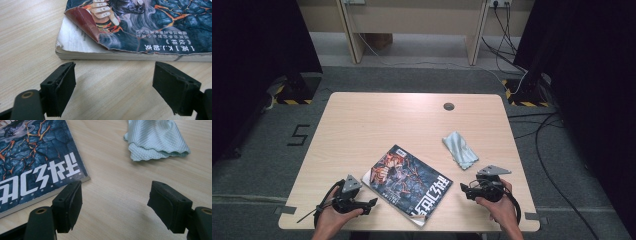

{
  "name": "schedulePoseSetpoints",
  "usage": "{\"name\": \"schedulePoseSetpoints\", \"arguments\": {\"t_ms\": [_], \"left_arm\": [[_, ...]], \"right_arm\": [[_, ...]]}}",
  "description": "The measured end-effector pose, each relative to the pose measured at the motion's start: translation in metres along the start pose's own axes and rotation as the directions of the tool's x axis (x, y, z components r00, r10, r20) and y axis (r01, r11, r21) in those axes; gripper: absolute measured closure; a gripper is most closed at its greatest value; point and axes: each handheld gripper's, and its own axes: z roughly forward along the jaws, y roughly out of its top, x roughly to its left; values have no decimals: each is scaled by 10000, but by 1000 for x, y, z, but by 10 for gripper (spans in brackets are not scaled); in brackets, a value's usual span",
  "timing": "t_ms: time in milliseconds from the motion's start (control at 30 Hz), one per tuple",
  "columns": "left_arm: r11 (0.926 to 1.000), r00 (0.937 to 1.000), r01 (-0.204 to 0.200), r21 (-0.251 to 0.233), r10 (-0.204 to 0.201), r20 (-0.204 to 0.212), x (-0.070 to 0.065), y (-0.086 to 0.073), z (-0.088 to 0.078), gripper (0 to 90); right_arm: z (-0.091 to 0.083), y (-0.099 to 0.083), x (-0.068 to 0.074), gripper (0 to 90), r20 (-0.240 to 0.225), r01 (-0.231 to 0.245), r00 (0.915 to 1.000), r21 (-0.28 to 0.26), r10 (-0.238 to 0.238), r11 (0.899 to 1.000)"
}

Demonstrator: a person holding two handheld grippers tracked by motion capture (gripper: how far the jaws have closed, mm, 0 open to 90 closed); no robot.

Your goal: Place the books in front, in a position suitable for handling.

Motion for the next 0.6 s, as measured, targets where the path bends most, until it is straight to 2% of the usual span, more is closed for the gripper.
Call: {"name": "schedulePoseSetpoints", "arguments": {"t_ms": [167,233,367,433,467,500,600], "left_arm": [[9992,9998,199,-355,-199,-16,2,3,-2,177],[9981,9994,350,-509,-354,-67,4,5,-2,173],[9965,9990,448,-706,-453,-56,7,10,2,170],[9952,9981,623,-748,-622,27,7,14,5,170],[9948,9984,554,-853,-558,-14,8,17,6,170],[9938,9979,653,-896,-649,81,8,18,7,170],[9935,9983,567,-991,-576,-62,9,25,10,170]], "right_arm": [[2,1,3,270,-112,202,9997,-24,-202,9998],[2,1,6,270,-131,99,9999,7,-99,10000],[4,3,12,269,-295,380,9988,-14,-381,9993],[6,2,17,266,-481,422,9980,85,-418,9991],[6,2,18,266,-543,502,9973,97,-496,9987],[7,3,19,266,-563,558,9969,53,-554,9984],[10,3,24,266,-716,502,9962,112,-493,9987]]}}
